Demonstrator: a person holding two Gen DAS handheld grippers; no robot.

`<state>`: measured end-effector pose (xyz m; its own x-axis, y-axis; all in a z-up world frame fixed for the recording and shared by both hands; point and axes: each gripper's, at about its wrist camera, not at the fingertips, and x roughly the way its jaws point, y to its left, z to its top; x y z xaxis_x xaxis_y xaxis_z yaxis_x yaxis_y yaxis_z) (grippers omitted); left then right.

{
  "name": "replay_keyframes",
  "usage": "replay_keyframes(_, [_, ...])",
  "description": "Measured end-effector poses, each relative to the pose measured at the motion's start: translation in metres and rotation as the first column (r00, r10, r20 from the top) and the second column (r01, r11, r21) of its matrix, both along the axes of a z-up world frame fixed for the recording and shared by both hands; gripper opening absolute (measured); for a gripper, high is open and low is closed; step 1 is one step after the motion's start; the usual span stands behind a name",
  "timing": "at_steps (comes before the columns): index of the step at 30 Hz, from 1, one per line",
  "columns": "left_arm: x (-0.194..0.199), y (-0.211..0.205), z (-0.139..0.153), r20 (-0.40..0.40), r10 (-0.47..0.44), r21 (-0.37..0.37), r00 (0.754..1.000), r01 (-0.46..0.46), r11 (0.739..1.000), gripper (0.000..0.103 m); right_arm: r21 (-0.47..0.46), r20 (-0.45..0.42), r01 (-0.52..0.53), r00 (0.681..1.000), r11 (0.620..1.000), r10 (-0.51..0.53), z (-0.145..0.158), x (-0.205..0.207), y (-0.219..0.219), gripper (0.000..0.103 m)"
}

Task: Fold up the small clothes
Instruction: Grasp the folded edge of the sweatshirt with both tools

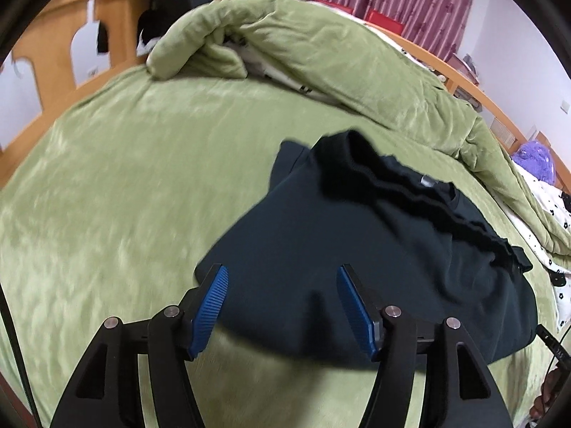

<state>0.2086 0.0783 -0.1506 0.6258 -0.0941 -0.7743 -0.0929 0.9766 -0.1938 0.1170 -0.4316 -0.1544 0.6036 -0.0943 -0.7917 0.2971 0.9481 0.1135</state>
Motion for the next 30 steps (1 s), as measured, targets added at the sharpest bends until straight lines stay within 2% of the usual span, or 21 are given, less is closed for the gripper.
replay_keyframes(5, [-0.001, 0.009, -0.017, -0.025, 0.007, -0.002, 1.000, -0.007, 1.000, 0.061, 0.023, -0.011, 0.012, 1.000, 1.000, -0.011, -0.009, 0.000, -0.006, 0.059])
replay_keyframes(14, [0.011, 0.021, -0.051, -0.076, -0.017, -0.032, 0.997, 0.015, 0.999, 0.064, 0.054, -0.049, 0.006, 0.999, 0.999, -0.003, -0.040, 0.030, -0.005, 0.059])
replay_keyframes(22, [0.018, 0.018, -0.065, -0.092, -0.050, -0.056, 0.994, 0.045, 0.997, 0.065, 0.064, -0.059, -0.018, 0.998, 0.998, 0.021, -0.051, 0.046, 0.002, 0.058])
replay_keyframes(25, [0.020, 0.014, -0.065, -0.086, -0.057, -0.043, 0.995, 0.053, 0.998, 0.059, 0.063, -0.064, -0.023, 0.998, 0.998, 0.027, -0.054, 0.048, 0.003, 0.058])
replay_keyframes(26, [0.019, 0.012, -0.064, -0.081, -0.066, -0.046, 0.994, 0.063, 0.997, 0.052, 0.059, -0.066, -0.028, 0.997, 0.998, 0.032, -0.054, 0.048, 0.003, 0.057])
replay_keyframes(27, [0.019, 0.010, -0.064, -0.079, -0.074, -0.050, 0.994, 0.070, 0.996, 0.046, 0.053, -0.067, -0.040, 0.997, 0.998, 0.043, -0.053, 0.049, 0.004, 0.054])
replay_keyframes(28, [0.018, 0.008, -0.063, -0.077, -0.078, -0.049, 0.994, 0.074, 0.996, 0.044, 0.059, -0.065, -0.053, 0.996, 0.997, 0.056, -0.053, 0.048, 0.005, 0.046])
replay_keyframes(30, [0.016, 0.002, -0.060, -0.068, -0.085, -0.019, 0.994, 0.083, 0.996, 0.036, 0.049, -0.060, -0.062, 0.996, 0.997, 0.065, -0.051, 0.047, 0.008, 0.040])
